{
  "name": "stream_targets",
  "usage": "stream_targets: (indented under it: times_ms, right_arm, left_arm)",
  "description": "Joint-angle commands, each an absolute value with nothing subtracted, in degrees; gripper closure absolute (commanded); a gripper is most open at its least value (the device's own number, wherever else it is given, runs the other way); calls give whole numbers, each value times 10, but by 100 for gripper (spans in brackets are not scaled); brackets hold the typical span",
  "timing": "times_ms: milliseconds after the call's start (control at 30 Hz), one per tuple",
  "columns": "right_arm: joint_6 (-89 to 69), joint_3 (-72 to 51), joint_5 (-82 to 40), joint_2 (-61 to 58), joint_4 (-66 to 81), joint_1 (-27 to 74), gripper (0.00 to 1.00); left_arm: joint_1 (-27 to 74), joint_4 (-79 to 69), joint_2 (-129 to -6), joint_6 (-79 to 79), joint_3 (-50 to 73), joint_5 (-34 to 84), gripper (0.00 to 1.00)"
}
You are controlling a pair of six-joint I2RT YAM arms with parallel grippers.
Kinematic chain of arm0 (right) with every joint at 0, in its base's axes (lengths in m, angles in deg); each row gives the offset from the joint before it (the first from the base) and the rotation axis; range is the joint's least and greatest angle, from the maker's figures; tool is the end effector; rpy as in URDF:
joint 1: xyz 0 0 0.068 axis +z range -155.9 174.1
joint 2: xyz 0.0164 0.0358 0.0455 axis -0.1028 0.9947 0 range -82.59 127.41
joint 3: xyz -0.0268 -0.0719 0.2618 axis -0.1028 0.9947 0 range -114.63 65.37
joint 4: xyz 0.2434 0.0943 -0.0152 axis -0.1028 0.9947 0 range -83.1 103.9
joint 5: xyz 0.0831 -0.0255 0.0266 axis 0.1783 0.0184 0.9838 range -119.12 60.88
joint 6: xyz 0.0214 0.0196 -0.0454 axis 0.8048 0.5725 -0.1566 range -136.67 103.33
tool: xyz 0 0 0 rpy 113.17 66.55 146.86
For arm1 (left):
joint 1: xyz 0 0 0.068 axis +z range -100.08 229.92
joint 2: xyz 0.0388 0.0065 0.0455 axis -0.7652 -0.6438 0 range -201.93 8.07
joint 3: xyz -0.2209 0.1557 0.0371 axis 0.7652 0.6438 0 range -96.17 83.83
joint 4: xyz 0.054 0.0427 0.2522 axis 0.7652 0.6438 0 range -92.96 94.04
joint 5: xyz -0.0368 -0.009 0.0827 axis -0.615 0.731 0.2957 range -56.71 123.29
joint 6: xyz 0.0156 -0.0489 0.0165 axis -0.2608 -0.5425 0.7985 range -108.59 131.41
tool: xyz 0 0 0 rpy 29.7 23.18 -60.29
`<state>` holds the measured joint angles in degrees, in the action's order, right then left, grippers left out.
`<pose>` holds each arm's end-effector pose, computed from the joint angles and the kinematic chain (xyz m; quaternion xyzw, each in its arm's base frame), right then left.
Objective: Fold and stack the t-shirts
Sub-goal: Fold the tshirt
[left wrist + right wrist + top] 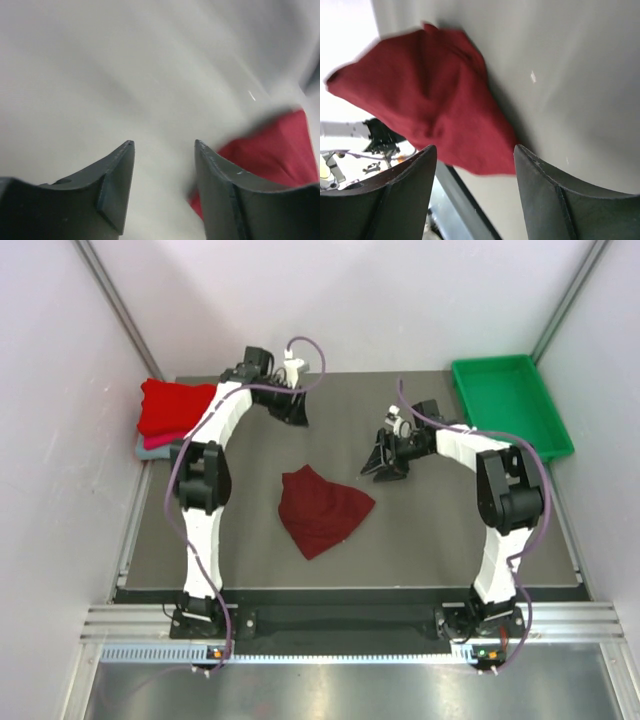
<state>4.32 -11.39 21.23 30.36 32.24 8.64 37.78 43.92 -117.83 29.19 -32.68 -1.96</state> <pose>0.3825 0.1275 0.1754 -0.0550 0.8817 0.4606 0.0861 0.4685 -0.1219 0.2608 0.3203 0.8585 -0.2758 0.2904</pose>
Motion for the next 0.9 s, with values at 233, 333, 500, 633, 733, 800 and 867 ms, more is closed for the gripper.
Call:
stream_targets:
  times_ms: [233,333,500,633,733,800,867]
  right_arm:
    - [-1,-47,161,231,380,94,37]
    - [-2,-43,159,244,384,111,37]
    - [3,-54,158,272,376,130,37]
    - [4,-71,159,294,370,133,38]
    - [-5,-78,153,297,373,129,38]
    - [-6,-78,151,297,372,126,38]
    - [-7,-79,147,294,374,121,38]
  left_arm:
    - [419,406,-1254,211,-453,-124,39]
    - [420,404,-1240,211,-433,-129,39]
    - [432,389,-1223,186,-400,-152,39]
    - [438,361,-1206,158,-374,-168,40]
    - [439,355,-1196,157,-357,-171,40]
    - [439,354,-1194,159,-349,-170,40]
    - [439,353,-1195,159,-349,-170,40]
